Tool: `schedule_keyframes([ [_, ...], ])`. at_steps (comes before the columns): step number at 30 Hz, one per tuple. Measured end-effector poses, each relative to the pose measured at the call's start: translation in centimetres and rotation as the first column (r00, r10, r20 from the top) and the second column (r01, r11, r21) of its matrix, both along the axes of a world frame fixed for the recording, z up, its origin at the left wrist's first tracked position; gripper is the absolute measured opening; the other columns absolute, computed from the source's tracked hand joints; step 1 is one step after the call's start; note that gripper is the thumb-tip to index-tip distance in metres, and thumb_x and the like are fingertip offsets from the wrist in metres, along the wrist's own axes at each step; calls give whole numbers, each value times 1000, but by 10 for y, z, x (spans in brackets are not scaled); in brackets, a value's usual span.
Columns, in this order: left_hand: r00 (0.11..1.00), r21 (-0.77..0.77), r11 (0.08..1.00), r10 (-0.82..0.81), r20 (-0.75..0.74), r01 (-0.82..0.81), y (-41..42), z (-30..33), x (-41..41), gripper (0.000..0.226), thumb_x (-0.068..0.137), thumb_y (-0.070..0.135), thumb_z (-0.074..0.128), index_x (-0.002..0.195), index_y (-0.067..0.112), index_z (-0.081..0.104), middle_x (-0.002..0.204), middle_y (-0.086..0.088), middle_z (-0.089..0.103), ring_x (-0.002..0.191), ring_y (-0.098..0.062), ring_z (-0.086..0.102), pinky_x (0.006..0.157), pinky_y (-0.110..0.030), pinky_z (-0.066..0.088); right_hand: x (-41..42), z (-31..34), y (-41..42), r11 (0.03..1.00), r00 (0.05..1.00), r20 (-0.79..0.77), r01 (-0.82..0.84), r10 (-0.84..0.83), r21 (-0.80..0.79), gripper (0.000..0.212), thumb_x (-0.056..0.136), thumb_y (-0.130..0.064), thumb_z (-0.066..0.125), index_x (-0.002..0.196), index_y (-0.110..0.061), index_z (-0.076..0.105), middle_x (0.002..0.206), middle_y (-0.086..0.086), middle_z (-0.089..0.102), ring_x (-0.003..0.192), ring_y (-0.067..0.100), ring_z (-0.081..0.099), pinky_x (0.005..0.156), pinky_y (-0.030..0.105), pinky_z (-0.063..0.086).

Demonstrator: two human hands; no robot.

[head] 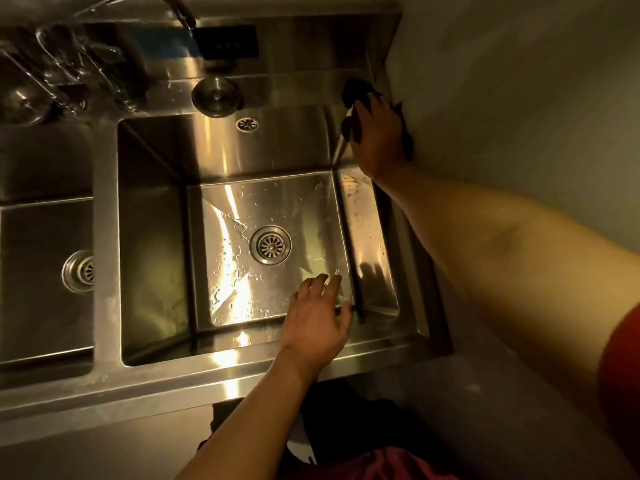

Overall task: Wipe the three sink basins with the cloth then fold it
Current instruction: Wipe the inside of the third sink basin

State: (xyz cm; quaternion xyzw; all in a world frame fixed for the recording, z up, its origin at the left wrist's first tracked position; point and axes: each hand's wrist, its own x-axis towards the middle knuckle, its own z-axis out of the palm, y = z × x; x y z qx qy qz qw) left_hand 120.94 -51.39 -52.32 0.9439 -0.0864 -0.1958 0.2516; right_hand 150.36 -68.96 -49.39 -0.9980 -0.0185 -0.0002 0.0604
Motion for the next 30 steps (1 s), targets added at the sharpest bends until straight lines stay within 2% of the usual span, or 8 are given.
schedule_keyframes([
  [5,1000,20,1000,-15,-10,15,0,5,2,64,100,56,33,155,25,43,154,-3,48,142,-23,40,114,-43,42,-6,3,-1,1000,1000,0,3,-3,6,57,101,-34,50,154,-16,40,162,14,33,150,33,29,122,45,23],
  [11,1000,21,1000,-10,-4,11,1,5,2,60,99,53,38,151,24,49,148,-4,55,136,-26,47,110,-44,45,-101,0,-3,990,998,51,35,-42,133,56,97,-29,63,149,-16,47,158,12,40,147,34,34,120,49,33],
  [14,1000,26,1000,-4,4,4,1,5,3,59,99,52,39,148,23,52,143,-5,59,131,-27,52,106,-44,48,-154,4,-1,988,997,1,73,-74,137,59,97,-26,66,150,-18,44,160,9,36,150,32,30,122,48,31],
  [17,1000,8,1000,0,22,0,2,7,2,57,99,50,39,146,22,53,140,-7,61,126,-27,55,103,-43,50,-211,12,0,985,994,-49,107,-102,134,61,95,-19,69,151,-17,45,160,9,36,148,31,34,121,46,32],
  [20,1000,-11,1000,-3,26,4,3,10,0,51,101,46,40,143,21,55,136,-7,62,121,-26,57,99,-42,51,-263,23,0,967,986,-138,120,-90,225,62,92,-15,69,150,-19,47,159,10,36,147,33,32,120,49,29],
  [22,1000,3,1000,-22,19,22,5,12,0,47,101,40,43,141,19,56,133,-8,63,118,-27,58,98,-43,51,-289,25,8,966,980,-182,123,-82,229,57,92,-14,69,146,-17,52,155,11,41,143,33,36,118,52,33],
  [25,997,12,999,-49,54,48,10,20,-3,43,101,34,44,138,19,58,132,-7,63,118,-27,58,98,-42,49,-314,26,20,967,982,-164,129,-94,218,43,95,-23,62,138,-18,60,144,10,54,133,32,47,109,49,43],
  [30,995,69,998,-22,96,15,63,30,-13,44,102,37,43,141,23,55,137,-3,60,123,-27,56,102,-43,44,-336,17,31,958,972,-207,163,-114,237,43,92,-23,71,134,-22,60,136,7,58,126,29,53,108,46,46],
])
